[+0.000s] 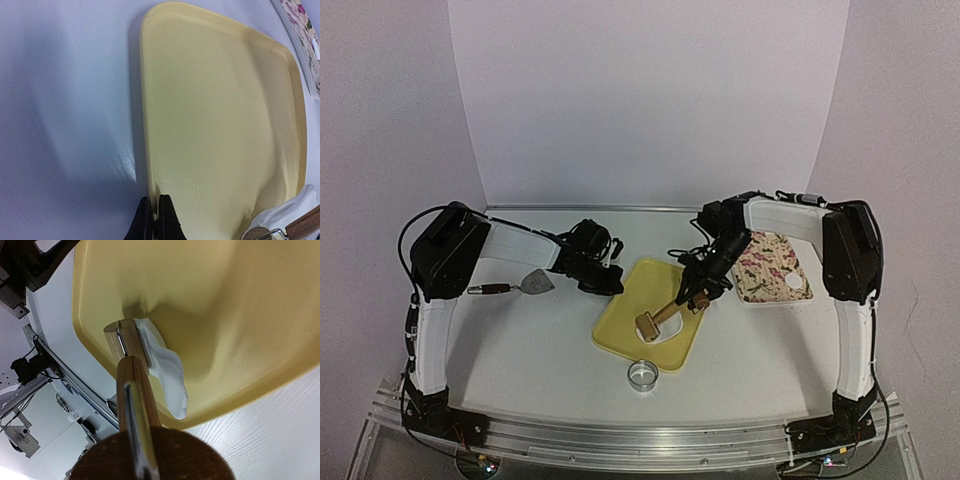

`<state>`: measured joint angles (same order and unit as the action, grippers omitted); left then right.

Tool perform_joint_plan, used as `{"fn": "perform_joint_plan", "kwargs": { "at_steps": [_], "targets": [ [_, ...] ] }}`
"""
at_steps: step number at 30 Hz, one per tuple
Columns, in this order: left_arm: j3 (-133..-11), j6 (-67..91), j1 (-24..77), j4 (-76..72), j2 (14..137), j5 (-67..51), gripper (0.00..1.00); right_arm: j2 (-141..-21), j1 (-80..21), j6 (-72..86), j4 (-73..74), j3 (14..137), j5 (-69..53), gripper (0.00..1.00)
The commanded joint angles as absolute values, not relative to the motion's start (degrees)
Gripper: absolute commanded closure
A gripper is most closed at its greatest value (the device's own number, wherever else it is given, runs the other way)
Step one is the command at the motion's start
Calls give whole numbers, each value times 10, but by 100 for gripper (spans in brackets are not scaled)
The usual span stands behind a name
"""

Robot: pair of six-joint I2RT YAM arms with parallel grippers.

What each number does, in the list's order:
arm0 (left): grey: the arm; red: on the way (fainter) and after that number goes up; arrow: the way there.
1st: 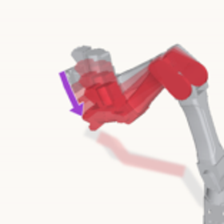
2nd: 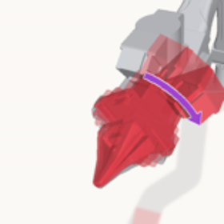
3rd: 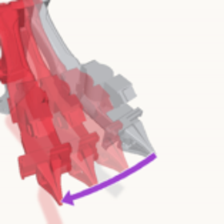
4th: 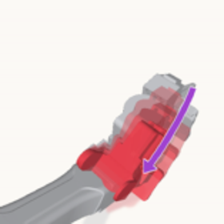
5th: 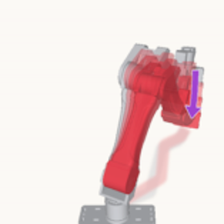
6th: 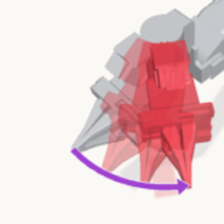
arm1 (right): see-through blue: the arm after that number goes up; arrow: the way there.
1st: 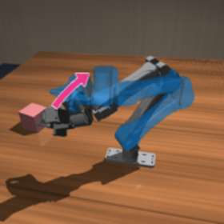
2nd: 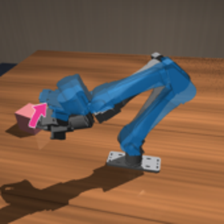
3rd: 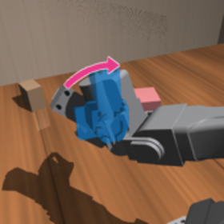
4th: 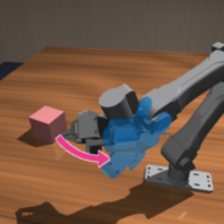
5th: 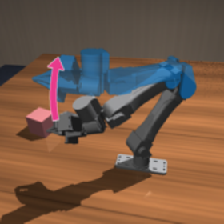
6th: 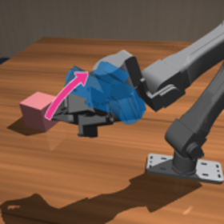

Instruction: Roll out the dumpling wrappers from the dough

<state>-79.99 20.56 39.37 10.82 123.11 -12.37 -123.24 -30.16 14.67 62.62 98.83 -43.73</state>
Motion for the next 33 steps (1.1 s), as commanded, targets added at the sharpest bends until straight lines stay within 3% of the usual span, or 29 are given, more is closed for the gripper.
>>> {"fn": "perform_joint_plan", "kwargs": {
  "at_steps": [1,23,33],
  "targets": [
    [-763,195,362,192,1254,-68,100,-1281,-244,153,739,944,-101,100],
    [-752,198,349,194,1254,-58,100,-1260,-170,118,742,912,-72,100],
    [-767,190,351,194,1262,-68,100,-1267,-193,115,724,930,-134,100]
  ]
}}
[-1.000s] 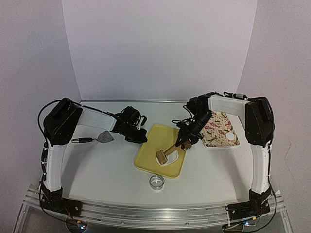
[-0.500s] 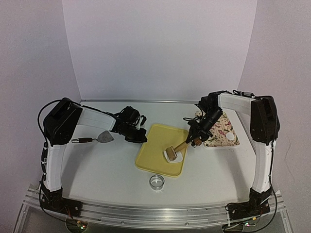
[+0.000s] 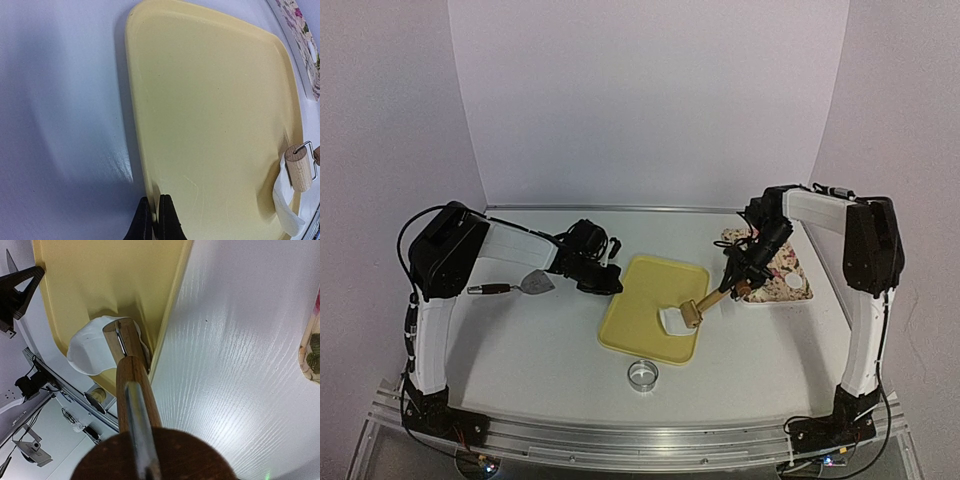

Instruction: Roll out the dumpling wrappers from the dough

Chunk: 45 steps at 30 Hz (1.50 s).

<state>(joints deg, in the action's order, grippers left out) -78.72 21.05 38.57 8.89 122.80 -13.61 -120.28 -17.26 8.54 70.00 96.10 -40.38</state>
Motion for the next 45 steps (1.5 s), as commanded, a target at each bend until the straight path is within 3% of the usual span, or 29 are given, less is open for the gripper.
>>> {"fn": "perform_joint_plan", "kwargs": {
  "at_steps": [1,13,45],
  "targets": [
    [-770,189,352,195,1264,-71,100,-1269,-199,117,720,930,-144,100],
    [-774,202,375,198,1279,-77,100,-1312,-292,162,675,942,-199,100],
    [-766,231,389,206,1276,-74,100,-1383,-385,223,627,1008,-254,100]
  ]
}}
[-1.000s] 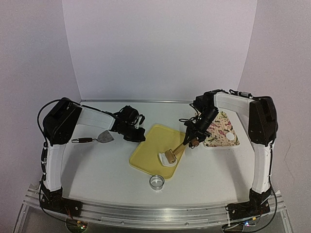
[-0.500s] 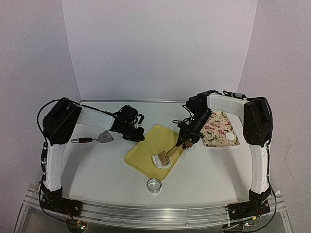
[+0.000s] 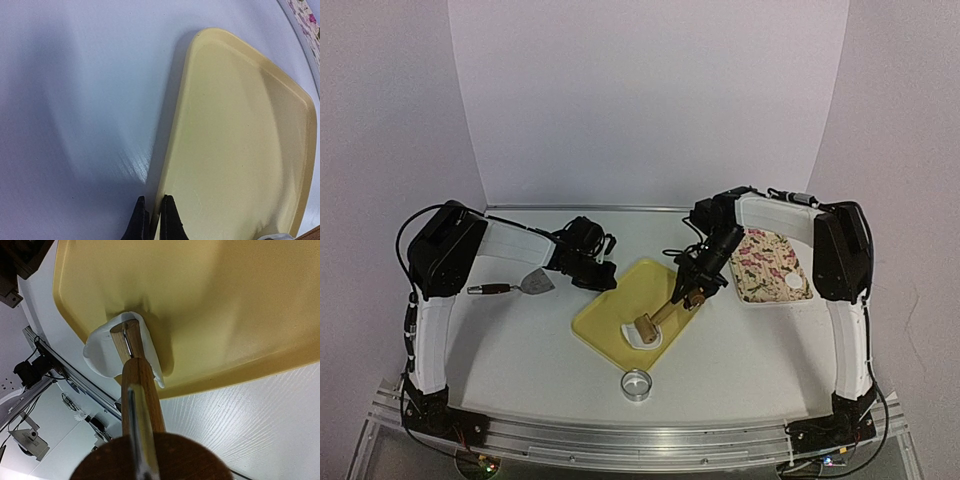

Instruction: Roll out the dumpling wrappers from the dough

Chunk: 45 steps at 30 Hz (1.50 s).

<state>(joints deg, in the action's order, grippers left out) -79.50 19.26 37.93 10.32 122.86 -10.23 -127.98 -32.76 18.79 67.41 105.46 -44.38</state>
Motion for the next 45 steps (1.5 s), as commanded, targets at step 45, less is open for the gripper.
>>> {"fn": "perform_joint_plan", "kwargs": {
  "at_steps": [45],
  "targets": [
    [-730,237,398,196,1253,-64,100,-1417,-424,251,638,1045,-228,100]
  ]
}}
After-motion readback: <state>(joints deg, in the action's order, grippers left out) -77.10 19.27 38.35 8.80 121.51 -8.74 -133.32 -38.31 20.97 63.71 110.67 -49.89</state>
